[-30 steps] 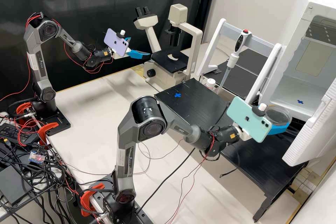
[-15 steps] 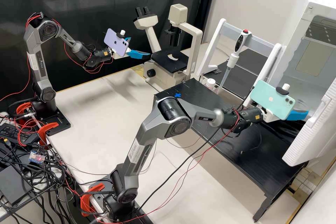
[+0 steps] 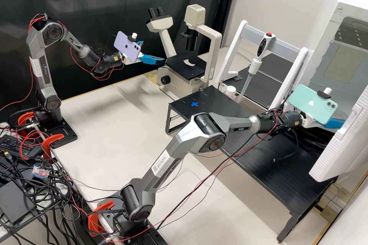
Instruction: Move the petri dish to the incubator
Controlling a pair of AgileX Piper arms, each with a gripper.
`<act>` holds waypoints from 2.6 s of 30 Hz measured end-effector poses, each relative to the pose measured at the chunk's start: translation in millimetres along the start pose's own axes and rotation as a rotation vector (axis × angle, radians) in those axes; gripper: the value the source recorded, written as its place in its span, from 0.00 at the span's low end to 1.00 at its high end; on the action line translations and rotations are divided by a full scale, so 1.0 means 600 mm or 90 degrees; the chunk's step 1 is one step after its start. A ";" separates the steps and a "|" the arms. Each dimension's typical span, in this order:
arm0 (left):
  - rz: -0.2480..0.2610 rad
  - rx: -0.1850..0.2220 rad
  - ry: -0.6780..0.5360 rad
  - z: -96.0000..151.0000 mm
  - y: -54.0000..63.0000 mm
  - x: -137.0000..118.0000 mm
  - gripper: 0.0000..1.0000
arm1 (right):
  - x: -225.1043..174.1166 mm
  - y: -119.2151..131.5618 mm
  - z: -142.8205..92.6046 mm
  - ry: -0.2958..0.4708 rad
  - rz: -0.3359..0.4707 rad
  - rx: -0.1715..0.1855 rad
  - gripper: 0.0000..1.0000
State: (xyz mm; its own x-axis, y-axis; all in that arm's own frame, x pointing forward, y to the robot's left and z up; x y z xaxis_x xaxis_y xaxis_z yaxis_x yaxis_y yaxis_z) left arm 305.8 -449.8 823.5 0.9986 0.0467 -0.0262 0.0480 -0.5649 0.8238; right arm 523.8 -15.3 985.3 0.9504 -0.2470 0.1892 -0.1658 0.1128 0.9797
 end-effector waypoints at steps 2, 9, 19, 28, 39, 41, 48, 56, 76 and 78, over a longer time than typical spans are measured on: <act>0.000 0.000 0.000 0.000 0.000 0.000 1.00 | 0.006 -0.001 -0.002 0.000 0.001 0.004 0.00; 0.000 0.000 0.000 0.000 0.000 0.000 1.00 | 0.027 -0.013 -0.016 -0.002 -0.003 0.012 0.00; 0.000 0.000 0.000 0.000 0.000 0.000 1.00 | 0.043 -0.027 -0.017 -0.020 -0.003 0.017 1.00; 0.000 0.000 0.000 0.000 0.000 0.000 1.00 | 0.044 -0.029 -0.014 -0.040 -0.019 -0.002 1.00; 0.000 0.000 0.000 0.000 0.000 0.000 1.00 | 0.032 -0.041 0.001 -0.035 -0.072 0.008 1.00; 0.000 0.000 0.000 0.000 0.000 0.000 1.00 | 0.023 -0.036 0.007 -0.031 -0.087 0.016 1.00; 0.000 0.000 0.000 0.000 0.000 0.000 1.00 | -0.015 -0.011 0.033 -0.029 -0.122 0.056 1.00; 0.000 0.000 0.000 0.000 0.000 0.000 1.00 | -0.081 0.029 0.064 -0.055 -0.138 0.079 1.00; 0.000 0.000 0.000 0.000 0.000 0.000 1.00 | -0.435 0.048 0.093 0.017 -0.227 0.090 1.00; 0.000 0.000 0.000 0.000 0.000 0.000 1.00 | -0.470 0.053 0.089 0.033 -0.213 0.093 1.00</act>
State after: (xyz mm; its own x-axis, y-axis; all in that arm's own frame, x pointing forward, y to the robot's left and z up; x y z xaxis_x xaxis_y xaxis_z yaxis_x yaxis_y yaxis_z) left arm 305.8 -449.8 823.5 0.9986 0.0467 -0.0262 0.0480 -0.5649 0.8238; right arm 236.6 6.4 966.4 0.9699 -0.1972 -0.1429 0.1240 -0.1051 0.9867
